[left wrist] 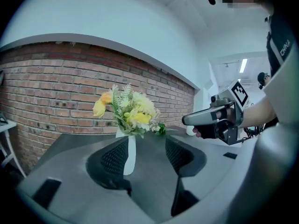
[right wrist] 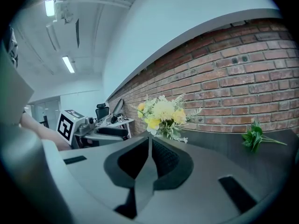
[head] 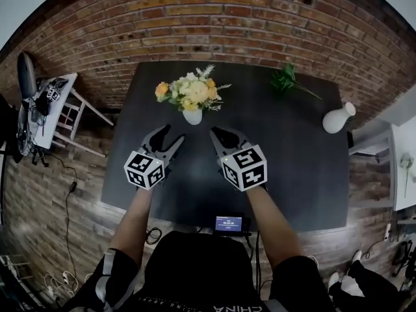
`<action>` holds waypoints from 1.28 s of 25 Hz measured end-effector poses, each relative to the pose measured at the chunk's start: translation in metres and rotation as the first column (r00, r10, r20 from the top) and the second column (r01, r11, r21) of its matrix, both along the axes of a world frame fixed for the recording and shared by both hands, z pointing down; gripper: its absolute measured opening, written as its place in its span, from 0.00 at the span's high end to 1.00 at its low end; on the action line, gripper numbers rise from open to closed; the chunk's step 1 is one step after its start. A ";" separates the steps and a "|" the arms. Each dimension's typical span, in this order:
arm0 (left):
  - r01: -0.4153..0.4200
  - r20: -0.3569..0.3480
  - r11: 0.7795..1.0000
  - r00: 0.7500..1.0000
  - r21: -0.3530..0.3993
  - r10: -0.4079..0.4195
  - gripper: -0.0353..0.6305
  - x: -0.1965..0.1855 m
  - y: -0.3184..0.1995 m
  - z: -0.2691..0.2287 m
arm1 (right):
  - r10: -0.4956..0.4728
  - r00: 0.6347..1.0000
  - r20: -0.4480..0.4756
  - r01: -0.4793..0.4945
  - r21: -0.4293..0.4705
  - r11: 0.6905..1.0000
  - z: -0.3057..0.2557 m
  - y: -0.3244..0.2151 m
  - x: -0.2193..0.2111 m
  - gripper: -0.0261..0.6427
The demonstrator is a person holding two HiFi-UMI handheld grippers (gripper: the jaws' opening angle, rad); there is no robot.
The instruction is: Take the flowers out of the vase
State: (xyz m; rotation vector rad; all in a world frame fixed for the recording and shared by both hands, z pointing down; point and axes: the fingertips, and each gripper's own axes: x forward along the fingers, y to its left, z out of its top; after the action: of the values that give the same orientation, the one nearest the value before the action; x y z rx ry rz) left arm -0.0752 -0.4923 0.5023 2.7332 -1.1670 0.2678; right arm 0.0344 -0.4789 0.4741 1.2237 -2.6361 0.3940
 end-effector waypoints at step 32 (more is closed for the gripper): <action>-0.178 0.075 0.983 0.982 0.048 0.174 0.45 0.033 -0.136 0.068 | -0.066 0.981 0.180 0.072 -0.028 0.997 0.020 -0.126 -0.036 0.36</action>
State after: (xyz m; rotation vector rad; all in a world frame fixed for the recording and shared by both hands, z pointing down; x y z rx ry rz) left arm -0.0425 -0.6288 0.5699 2.9012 -0.9617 0.3623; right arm -0.0017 -0.6044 0.4939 1.1319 -2.8002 0.5594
